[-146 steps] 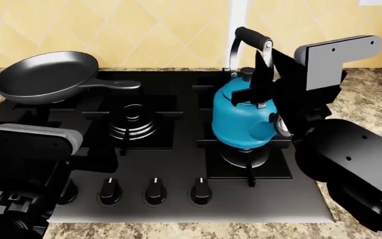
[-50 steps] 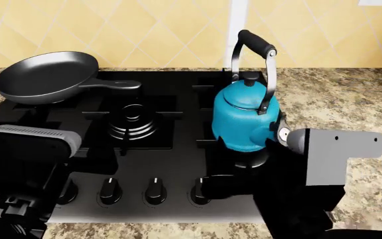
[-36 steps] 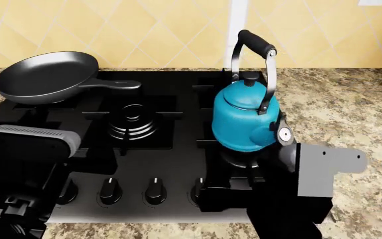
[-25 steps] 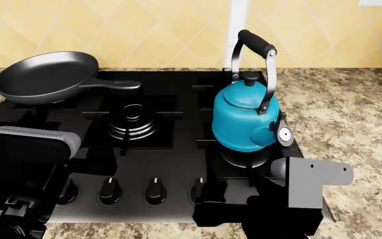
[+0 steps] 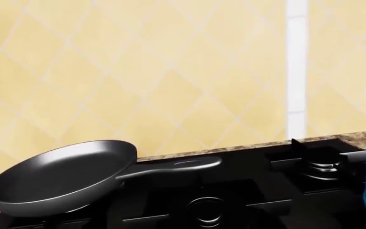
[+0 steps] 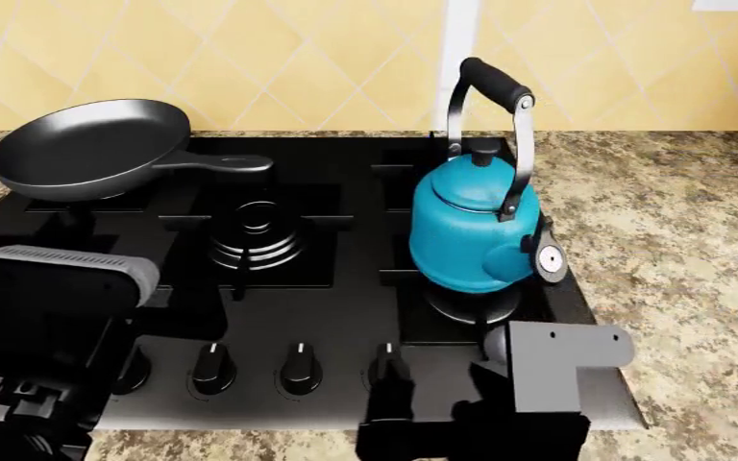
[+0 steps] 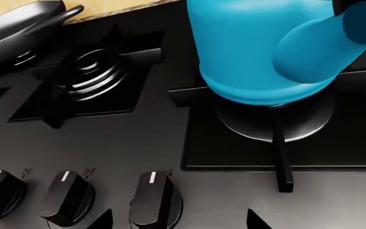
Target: Pick the kettle from the counter and place it on a stove burner. Then turn the burner on.
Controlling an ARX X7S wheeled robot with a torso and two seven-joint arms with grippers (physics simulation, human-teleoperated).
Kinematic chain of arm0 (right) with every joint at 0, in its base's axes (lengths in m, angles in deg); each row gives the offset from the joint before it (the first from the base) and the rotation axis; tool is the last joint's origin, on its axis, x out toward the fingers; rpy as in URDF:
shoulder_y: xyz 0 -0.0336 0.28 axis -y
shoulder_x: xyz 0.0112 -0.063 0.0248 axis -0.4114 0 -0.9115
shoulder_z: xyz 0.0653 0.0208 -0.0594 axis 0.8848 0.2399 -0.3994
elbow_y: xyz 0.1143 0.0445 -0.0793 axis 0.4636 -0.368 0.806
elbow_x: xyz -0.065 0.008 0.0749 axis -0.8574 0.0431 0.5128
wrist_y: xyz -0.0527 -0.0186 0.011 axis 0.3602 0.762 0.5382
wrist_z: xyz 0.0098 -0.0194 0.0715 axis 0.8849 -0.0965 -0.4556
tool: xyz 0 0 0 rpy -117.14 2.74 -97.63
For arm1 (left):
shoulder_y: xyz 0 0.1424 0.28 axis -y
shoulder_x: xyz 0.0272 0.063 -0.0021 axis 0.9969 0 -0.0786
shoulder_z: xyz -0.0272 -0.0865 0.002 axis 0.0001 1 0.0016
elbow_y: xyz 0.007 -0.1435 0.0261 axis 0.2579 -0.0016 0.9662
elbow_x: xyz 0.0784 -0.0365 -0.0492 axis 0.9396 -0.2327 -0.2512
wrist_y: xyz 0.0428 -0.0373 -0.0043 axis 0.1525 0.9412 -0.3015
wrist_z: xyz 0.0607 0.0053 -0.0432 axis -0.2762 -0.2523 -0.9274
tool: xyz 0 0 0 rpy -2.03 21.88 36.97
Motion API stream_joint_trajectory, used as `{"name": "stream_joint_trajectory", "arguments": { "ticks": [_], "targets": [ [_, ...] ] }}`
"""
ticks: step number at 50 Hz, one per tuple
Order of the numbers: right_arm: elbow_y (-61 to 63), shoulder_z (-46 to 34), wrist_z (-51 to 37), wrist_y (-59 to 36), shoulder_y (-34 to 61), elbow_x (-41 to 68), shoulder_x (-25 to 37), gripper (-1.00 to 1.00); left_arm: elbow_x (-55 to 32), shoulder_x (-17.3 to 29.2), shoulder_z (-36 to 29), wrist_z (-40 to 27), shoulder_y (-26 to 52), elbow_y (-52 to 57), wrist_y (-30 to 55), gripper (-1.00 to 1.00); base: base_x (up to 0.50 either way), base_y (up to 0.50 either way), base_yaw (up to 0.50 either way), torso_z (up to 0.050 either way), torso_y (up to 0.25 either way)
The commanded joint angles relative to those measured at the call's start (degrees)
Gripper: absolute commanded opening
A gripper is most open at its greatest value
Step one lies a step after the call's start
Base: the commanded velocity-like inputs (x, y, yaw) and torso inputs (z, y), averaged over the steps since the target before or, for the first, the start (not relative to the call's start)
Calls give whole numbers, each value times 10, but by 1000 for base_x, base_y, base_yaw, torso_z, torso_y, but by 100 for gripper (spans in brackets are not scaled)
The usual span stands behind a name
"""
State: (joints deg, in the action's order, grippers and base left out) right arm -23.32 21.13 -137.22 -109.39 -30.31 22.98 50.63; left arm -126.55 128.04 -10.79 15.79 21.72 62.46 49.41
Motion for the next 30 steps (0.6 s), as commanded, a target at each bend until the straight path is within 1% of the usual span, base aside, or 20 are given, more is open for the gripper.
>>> {"name": "stream_joint_trajectory", "arguments": {
  "ticks": [1, 8, 17, 30],
  "targets": [
    [-31, -14, 21, -16, 10, 5, -8, 100, 7, 0, -4, 4, -5, -8, -8, 100, 0, 0, 0, 0, 0],
    [-63, -27, 52, -32, 27, 1, -26, 100, 9, -1, -7, 5, -6, -10, -11, 100, 0, 0, 0, 0, 0],
    [-87, -37, 89, -40, 26, -6, -35, 100, 20, 0, -11, 10, -13, -17, -20, 100, 0, 0, 0, 0, 0],
    [-112, -43, 114, -43, 32, -18, -48, 100, 20, 2, -13, 10, -12, -18, -22, 100, 0, 0, 0, 0, 0]
  ]
}}
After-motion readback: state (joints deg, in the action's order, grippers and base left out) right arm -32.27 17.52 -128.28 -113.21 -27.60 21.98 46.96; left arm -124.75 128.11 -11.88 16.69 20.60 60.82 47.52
